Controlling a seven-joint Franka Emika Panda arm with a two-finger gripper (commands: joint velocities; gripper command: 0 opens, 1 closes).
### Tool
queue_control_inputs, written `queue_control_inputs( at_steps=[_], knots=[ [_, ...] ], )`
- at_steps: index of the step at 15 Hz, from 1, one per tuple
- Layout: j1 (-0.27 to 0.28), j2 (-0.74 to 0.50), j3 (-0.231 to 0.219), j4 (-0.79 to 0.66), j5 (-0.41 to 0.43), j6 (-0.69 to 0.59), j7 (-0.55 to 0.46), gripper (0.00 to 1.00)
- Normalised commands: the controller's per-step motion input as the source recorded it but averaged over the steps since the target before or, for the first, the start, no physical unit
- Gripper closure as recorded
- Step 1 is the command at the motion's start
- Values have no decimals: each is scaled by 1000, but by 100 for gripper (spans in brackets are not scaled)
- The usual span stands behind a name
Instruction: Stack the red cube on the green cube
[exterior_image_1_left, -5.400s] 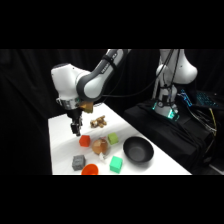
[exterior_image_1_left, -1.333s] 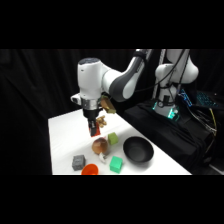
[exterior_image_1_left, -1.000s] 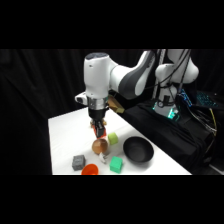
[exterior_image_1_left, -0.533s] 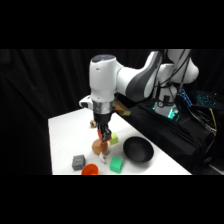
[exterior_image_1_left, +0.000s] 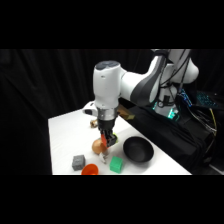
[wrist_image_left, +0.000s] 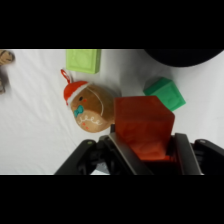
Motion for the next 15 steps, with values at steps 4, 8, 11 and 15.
queue_control_inputs(
  at_steps=[4,8,11,15],
  knots=[
    [-27,103,41,86,19,145,-160,65],
    [3,129,26,165,0,78,-134,65],
    [28,109,25,177,-2,38,-114,65],
    [59,100,14,174,-30,15,-73,65]
  ],
)
